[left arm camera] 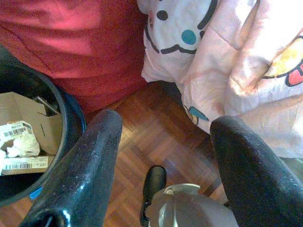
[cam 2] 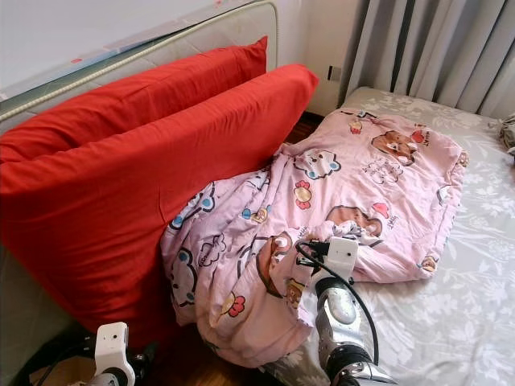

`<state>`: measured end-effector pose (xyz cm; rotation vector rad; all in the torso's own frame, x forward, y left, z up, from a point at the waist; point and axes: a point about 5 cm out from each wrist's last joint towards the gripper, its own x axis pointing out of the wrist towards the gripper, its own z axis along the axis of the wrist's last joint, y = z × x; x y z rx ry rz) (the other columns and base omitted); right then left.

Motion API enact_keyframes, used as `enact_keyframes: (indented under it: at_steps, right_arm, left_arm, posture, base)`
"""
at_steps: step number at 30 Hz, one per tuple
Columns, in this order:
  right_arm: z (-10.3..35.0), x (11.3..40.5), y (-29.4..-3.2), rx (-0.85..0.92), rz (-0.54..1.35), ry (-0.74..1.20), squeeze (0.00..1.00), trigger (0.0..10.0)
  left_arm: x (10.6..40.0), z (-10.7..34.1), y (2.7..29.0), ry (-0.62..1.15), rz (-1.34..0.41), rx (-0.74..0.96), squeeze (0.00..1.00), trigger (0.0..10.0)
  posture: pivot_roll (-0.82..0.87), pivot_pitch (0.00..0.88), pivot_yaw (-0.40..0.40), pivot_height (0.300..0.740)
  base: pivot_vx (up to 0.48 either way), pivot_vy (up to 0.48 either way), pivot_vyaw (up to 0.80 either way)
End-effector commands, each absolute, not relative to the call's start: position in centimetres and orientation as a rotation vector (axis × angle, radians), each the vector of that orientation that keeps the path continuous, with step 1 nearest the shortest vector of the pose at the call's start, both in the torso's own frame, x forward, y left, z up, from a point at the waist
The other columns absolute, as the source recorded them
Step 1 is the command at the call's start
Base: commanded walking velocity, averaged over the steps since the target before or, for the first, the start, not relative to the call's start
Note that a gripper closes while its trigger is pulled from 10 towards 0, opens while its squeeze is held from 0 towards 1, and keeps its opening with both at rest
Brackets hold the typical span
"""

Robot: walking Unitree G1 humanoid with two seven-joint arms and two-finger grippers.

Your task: Clean up the room

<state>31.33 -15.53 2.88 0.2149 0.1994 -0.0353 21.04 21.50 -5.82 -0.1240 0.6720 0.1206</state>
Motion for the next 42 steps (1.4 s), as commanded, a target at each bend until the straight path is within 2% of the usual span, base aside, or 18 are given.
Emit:
enact_keyframes:
  at_steps: [1,17,23,32,35,42]
  right_arm:
    - [3.4,31.7,-15.3,0.217,-0.038,0.176,0.0,10.0]
    - [3.4,31.7,-15.4,0.215,-0.044,0.174,0.0,10.0]
    - [3.4,31.6,-16.0,0.199,-0.096,0.161,0.0,10.0]
    - [3.7,31.5,-16.7,0.173,-0.146,0.132,0.0,10.0]
    - [3.4,31.2,-16.8,0.172,-0.161,0.133,0.0,10.0]
    - [3.9,31.5,-16.7,0.156,-0.177,0.115,0.0,10.0]
  left_arm:
    - [20.9,-6.0,21.8,0.69,0.134,-0.123,0.0,10.0]
    - [20.8,-6.0,21.7,0.69,0.131,-0.126,0.0,10.0]
    - [20.6,-6.1,21.6,0.696,0.126,-0.121,0.0,10.0]
    - [20.5,-6.2,21.6,0.696,0.126,-0.121,0.0,10.0]
    - [20.2,-6.3,21.7,0.703,0.128,-0.121,0.0,10.0]
    - [19.9,-6.5,21.7,0.71,0.13,-0.125,0.0,10.0]
  posture:
    - [0.16,0.088,0.037,0.74]
    - [0.16,0.096,0.037,0.74]
    - [0.16,0.051,0.036,0.74]
    - [0.16,0.046,0.038,0.74]
    - [0.16,0.0,0.034,0.74]
    - [0.15,0.0,0.032,0.74]
  base:
    - [-0.296,0.0,0.0]
    - [-0.319,0.0,0.0]
    - [-0.339,0.0,0.0]
    - [-0.336,0.0,0.0]
    - [-0.337,0.0,0.0]
    - [-0.339,0.0,0.0]
